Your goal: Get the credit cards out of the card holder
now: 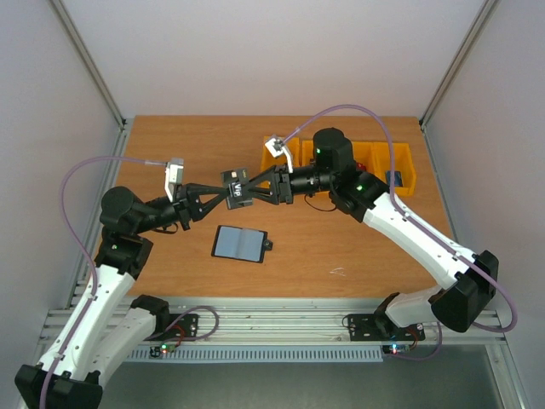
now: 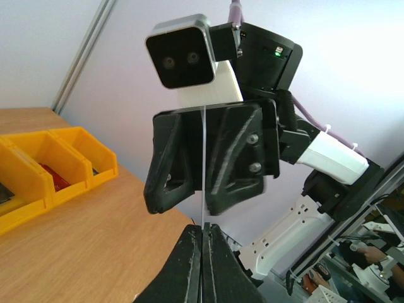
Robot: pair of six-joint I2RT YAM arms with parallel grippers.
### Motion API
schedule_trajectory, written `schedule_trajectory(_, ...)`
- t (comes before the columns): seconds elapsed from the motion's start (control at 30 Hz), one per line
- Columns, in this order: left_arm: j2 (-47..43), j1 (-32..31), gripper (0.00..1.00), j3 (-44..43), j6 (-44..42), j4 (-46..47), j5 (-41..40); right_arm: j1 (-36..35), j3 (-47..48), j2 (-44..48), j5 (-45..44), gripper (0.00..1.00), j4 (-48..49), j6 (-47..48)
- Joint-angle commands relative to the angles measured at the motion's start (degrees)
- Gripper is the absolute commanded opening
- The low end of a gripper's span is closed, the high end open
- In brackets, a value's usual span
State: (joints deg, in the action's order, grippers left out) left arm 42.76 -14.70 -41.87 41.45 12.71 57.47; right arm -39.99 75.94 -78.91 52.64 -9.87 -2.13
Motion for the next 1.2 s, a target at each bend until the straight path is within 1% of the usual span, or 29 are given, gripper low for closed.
schedule_trajectory(0.0, -0.17, -0.3, 0.0, 0.16, 0.66, 3.37, 1.48, -0.63, 1.33, -0.19, 2.35, 0.03, 3.66, -1.48)
schedule_trajectory(0.03, -0.16, -0.33, 0.0, 0.12, 0.51, 3.1, 1.31, -0.69, 1.21, -0.13, 2.7, 0.01, 3.78, -1.4)
schedule_trajectory(0.1, -0.21, -0.4, 0.0, -0.15, -0.27, 0.5, -0.02, -0.64, 0.93, 0.62, 2.08, 0.01, 3.16, -0.67)
schedule_trajectory(0.13, -0.41, -0.42, 0.01, -0.33, -1.03, -2.63, -2.6, -0.32, 1.11, 0.95, 0.98, 0.01, 1.67, 0.03)
schedule_trajectory(0.17, -0.72, -0.44, 0.17, -0.7, -2.75, -8.12, -7.4, 0.25, 1.65, 1.11, -0.29, 0.01, -0.79, 0.95)
schedule_trajectory(0.2, -1.04, -0.5, 0.39, -1.14, -4.49, -14.83, -14.38, 1.25, 2.38, 1.06, -1.86, 0.01, -4.32, 1.19)
schedule_trajectory(0.23, -1.13, -0.51, 0.58, -1.41, -7.4, -21.43, -22.99, 2.61, 3.47, 0.79, -3.67, 0.01, -10.21, 3.5)
schedule_trajectory(0.3, -0.37, -0.44, 0.92, -1.15, -10.39, -31.83, -41.28, 7.22, 6.14, -0.57, -8.53, 0.01, -21.08, 5.07)
schedule_trajectory(0.33, 0.2, -0.37, 0.98, -0.74, -12.72, -35.49, -48.0, 9.38, 7.89, -1.45, -11.42, 0.01, -26.88, 5.65)
schedule_trajectory(0.4, 0.4, -0.2, 0.99, 1.38, -17.64, -38.68, -55.36, 14.17, 12.43, -4.78, -21.76, 0.01, -41.05, 6.47)
schedule_trajectory(0.47, -0.29, -0.18, 0.99, 3.65, -20.35, -40.88, -59.95, 18.94, 16.88, -9.26, -27.12, 0.01, -51.78, 8.16)
schedule_trajectory(0.5, -0.64, -0.09, 0.99, 4.68, -20.03, -41.5, -60.76, 20.74, 18.5, -11.22, -28.77, 0.01, -54.56, 9.61)
schedule_trajectory(0.6, -1.69, 0.68, 0.99, 8.22, -17.57, -40.37, -59.14, 23.86, 23.01, -17.36, -32.73, 0.01, -58.78, 13.25)
schedule_trajectory(0.73, -2.02, 1.74, 0.99, 12.45, -14.83, -37.3, -57.86, 24.52, 33.78, -29.16, -40.37, 0.01, -63.85, 17.5)
schedule_trajectory(0.9, -2.44, 2.45, 0.99, 14.74, -15.46, -36.03, -58.25, 24.93, 47.32, -41.93, -47.31, 0.01, -68.83, 20.56)
schedule_trajectory(1.1, -2.48, 3.16, 0.99, 16.41, -15.48, -34.3, -57.7, 26.08, 64.47, -55.38, -48.4, 0.01, -73.51, 20.23)
schedule_trajectory(1.17, -2.42, 3.34, 0.99, 16.67, -15.39, -33.88, -57.65, 26.19, 67.99, -59.66, -48.3, 0.01, -74.6, 20.02)
